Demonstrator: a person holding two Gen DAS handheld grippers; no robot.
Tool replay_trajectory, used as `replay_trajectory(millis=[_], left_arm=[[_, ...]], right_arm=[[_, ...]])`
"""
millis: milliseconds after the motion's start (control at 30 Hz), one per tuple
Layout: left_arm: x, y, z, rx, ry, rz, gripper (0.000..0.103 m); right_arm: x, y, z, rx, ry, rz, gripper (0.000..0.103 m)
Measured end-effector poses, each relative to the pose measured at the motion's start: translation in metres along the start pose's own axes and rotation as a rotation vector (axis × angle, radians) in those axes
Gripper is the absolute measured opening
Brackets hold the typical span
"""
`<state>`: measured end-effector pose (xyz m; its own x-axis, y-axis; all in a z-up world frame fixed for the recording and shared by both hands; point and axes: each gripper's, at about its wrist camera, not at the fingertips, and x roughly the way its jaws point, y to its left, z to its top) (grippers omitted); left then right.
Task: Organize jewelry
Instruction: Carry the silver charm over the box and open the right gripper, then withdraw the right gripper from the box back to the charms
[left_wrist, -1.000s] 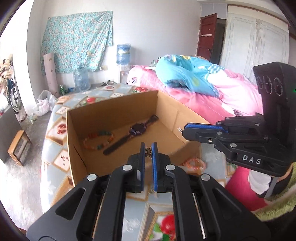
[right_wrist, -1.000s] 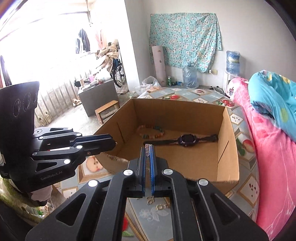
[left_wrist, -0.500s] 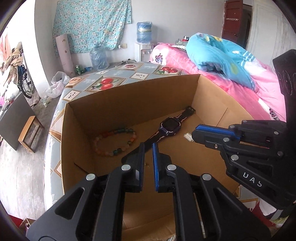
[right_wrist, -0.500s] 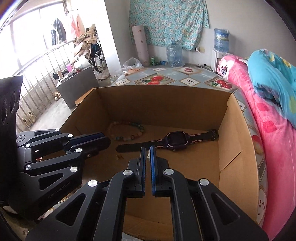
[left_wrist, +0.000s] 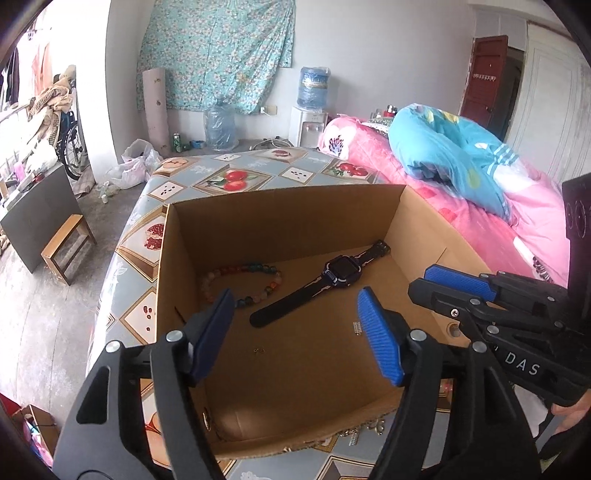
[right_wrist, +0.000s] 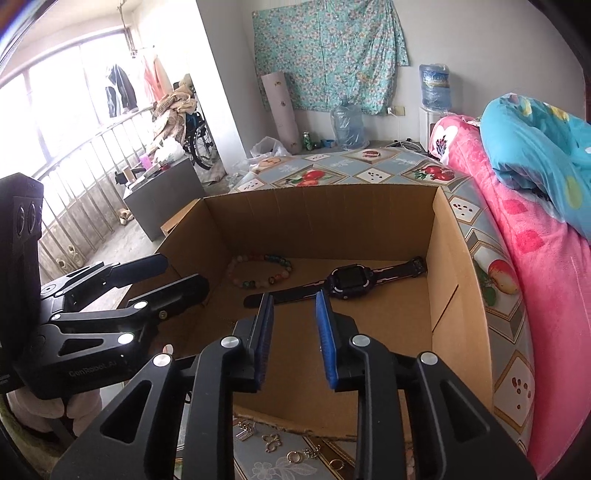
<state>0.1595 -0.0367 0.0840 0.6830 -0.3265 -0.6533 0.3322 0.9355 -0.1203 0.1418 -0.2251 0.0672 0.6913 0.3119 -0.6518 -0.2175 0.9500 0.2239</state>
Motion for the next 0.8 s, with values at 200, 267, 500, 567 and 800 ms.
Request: replay_trajectory(millis=[200,267,500,567,800], left_arm=[[-0.024,0.008,-0.007,-0.071,-0.056,-0.099,0.078],[-0.032,0.011,-0.01,-0.104,-0.083,-0.093,0.08],[-0.052,0.024,-0.016,-0.205,-0.129,-0.093,0.091],[-0.054,0.027,-0.018,-0.23,-0.124,-0.101,0.092],[-0.059,0.033,-0.022,-0.256,-0.12,-0.088,0.093]], right_arm=[[-0.019,0.004,-0.003,-0.005,-0.038,0.008,0.024],[-0.023,0.006,-0.005,-0.009,-0.048,0.008,0.024],[-0.031,0.008,-0.008,-0.005,-0.065,0.019,0.024],[-0.033,0.009,-0.008,-0.005,-0.068,0.02,0.024],[-0.036,0.009,-0.009,-0.012,-0.076,0.019,0.024]])
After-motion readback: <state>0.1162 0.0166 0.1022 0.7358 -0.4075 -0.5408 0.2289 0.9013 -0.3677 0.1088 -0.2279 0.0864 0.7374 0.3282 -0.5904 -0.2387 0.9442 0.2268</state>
